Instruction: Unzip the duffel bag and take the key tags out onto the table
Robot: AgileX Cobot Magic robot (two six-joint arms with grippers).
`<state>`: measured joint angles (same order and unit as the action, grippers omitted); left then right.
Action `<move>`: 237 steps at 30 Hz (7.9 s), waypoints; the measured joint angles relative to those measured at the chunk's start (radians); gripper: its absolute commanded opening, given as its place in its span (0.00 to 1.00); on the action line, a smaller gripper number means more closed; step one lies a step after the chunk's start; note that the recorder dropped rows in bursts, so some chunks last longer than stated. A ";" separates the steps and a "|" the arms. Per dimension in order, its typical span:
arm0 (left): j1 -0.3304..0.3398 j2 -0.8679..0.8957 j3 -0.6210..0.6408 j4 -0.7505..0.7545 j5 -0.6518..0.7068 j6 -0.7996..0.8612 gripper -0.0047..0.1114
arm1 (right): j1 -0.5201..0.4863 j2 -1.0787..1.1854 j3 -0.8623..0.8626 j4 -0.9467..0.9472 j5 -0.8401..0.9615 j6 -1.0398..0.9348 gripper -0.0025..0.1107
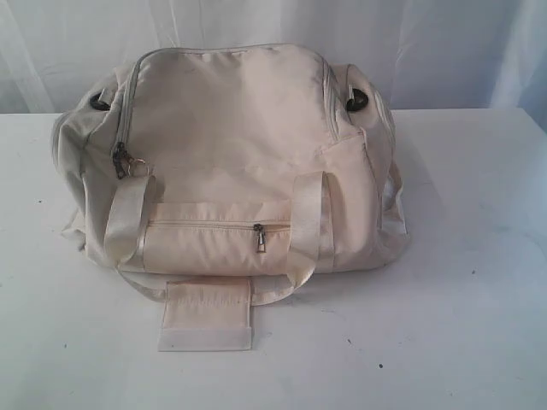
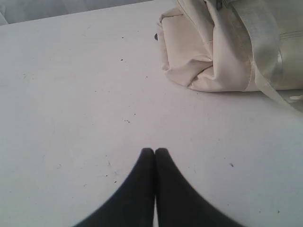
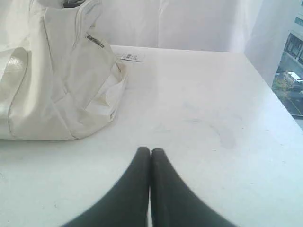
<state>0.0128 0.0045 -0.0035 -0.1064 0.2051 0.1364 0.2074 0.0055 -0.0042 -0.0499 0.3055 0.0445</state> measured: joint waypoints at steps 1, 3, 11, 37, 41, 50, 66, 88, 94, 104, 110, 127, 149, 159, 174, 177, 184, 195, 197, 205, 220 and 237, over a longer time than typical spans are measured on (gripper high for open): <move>0.000 0.000 0.000 0.000 0.000 0.000 0.04 | 0.000 0.000 0.000 0.000 0.000 0.000 0.02; 0.000 0.000 0.000 0.000 0.000 0.000 0.04 | 0.000 0.000 0.000 0.000 0.000 0.000 0.02; 0.000 0.000 0.000 0.000 0.000 0.000 0.04 | 0.000 0.000 0.000 0.000 0.000 0.012 0.02; 0.000 -0.002 0.000 0.051 -0.819 -0.010 0.04 | 0.000 0.034 -0.069 -0.002 -0.407 0.600 0.02; 0.000 -0.002 0.000 0.014 -0.871 -0.113 0.04 | 0.013 0.226 -0.225 -0.014 -0.318 0.544 0.02; -0.002 0.462 -0.566 -0.084 0.106 -0.011 0.04 | 0.345 1.174 -1.002 0.129 0.374 -0.199 0.02; -0.036 1.036 -0.838 -0.337 0.616 0.371 0.04 | 0.710 1.799 -1.324 -0.093 0.272 -0.453 0.74; -0.036 1.036 -0.838 -0.418 0.612 0.424 0.04 | 0.720 1.985 -1.338 -0.166 0.167 -0.413 0.02; -0.036 1.036 -0.838 -0.418 0.612 0.424 0.04 | 0.720 1.948 -1.323 -0.122 0.275 -0.383 0.02; -0.036 1.036 -0.838 -0.418 0.610 0.424 0.04 | 0.728 1.796 -1.111 0.017 0.266 -0.351 0.02; -0.036 1.036 -0.838 -0.418 0.610 0.426 0.04 | 0.810 1.756 -1.042 0.113 0.281 -0.349 0.02; -0.036 1.036 -0.838 -0.418 0.614 0.426 0.04 | 0.888 1.733 -1.083 0.205 0.409 -0.339 0.45; -0.036 1.036 -0.838 -0.422 0.614 0.426 0.04 | 0.894 1.924 -1.407 0.183 -0.028 -0.365 0.58; -0.036 1.036 -0.838 -0.425 0.620 0.426 0.04 | 0.896 2.015 -1.439 0.134 -0.061 -0.432 0.16; -0.036 1.036 -0.838 -0.426 0.620 0.426 0.04 | 0.883 1.943 -1.439 0.127 -0.020 -0.432 0.02; -0.036 1.036 -0.838 -0.426 0.620 0.426 0.04 | 0.873 1.917 -1.439 0.127 0.018 -0.432 0.02; -0.036 1.036 -0.838 -0.443 0.622 0.426 0.04 | 0.870 1.851 -1.439 0.127 0.078 -0.432 0.02; -0.036 1.036 -0.838 -0.447 0.628 0.431 0.04 | 0.870 1.838 -1.439 0.129 0.064 -0.430 0.02; -0.036 1.036 -0.838 -0.447 0.628 0.433 0.04 | 0.870 1.852 -1.439 0.129 0.044 -0.430 0.02; -0.036 1.036 -0.838 -0.447 0.628 0.433 0.04 | 0.870 1.920 -1.439 0.129 -0.004 -0.430 0.02; -0.036 1.036 -0.838 -0.447 0.629 0.433 0.04 | 0.870 1.940 -1.439 0.129 0.007 -0.430 0.23; -0.036 1.036 -0.838 -0.455 0.630 0.439 0.04 | 0.869 1.958 -1.439 0.129 -0.069 -0.430 0.23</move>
<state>-0.0234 1.0406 -0.8418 -0.5610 0.8352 0.5756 1.0769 1.9637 -1.4428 0.0794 0.2367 -0.3855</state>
